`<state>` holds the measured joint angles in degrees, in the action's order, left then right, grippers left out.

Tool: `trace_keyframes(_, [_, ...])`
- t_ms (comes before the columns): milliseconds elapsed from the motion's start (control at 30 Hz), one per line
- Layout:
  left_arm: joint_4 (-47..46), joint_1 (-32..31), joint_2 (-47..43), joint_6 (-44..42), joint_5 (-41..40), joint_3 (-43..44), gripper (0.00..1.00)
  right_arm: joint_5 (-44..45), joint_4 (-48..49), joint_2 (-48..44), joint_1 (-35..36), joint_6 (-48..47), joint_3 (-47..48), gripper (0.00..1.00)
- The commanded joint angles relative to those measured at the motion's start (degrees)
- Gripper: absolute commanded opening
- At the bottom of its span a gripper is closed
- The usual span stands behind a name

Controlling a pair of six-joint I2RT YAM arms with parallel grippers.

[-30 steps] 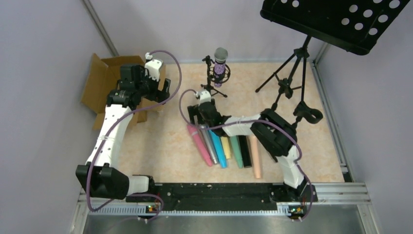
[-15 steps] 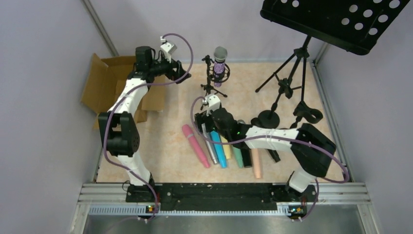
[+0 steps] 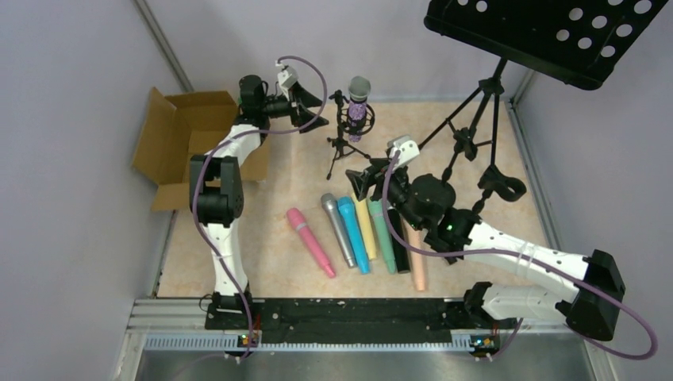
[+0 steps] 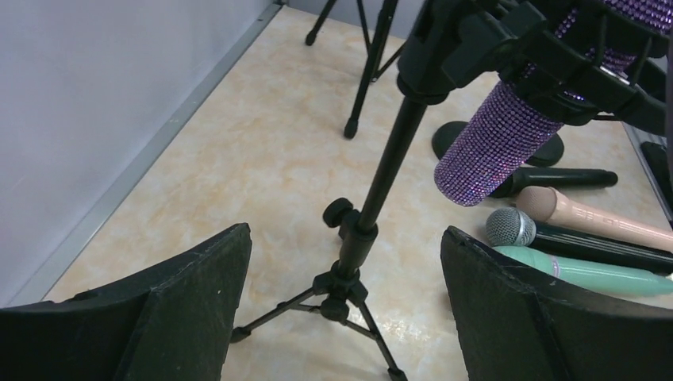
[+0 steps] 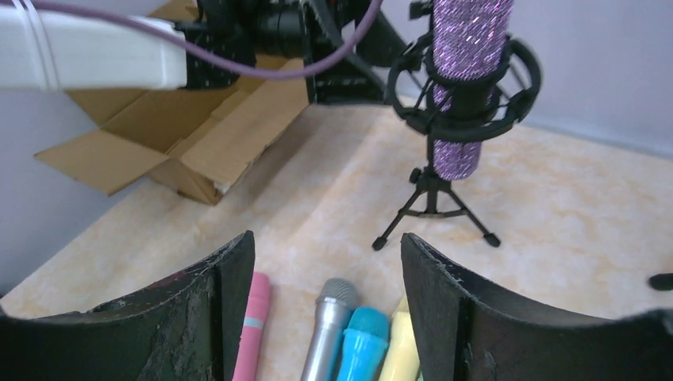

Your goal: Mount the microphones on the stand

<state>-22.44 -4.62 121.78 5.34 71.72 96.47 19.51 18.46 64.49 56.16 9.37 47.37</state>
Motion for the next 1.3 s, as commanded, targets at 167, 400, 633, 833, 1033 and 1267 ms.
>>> trace_keyframes(167, [-12.5,-4.5,5.2,2.7,4.0,6.8,0.92,8.9,-2.0,-2.8,-1.0,-5.6,5.4,0.63])
trace_keyframes(400, [-14.9,-6.1,10.1,5.3,4.9,13.4,0.70,11.3,-1.4,-5.2,-1.3,-7.3,6.4,0.56])
trace_keyframes(633, [-16.2,-6.2,9.2,3.4,7.7,10.5,0.14,11.7,-0.2,-6.1,-2.3,-8.0,5.9,0.53])
trace_keyframes(833, [-12.0,-5.7,9.3,-3.0,-0.2,12.2,0.00,11.5,1.4,-5.5,-3.0,-7.9,5.4,0.50])
trace_keyframes(1033, [-3.1,-3.9,19.7,-4.9,-5.5,31.5,0.00,11.2,2.1,-4.1,-4.1,-7.9,5.6,0.49])
trace_keyframes(1267, [1.9,-2.1,25.3,-8.7,-10.2,40.1,0.00,11.0,1.8,-2.8,-6.6,-6.7,5.8,0.47])
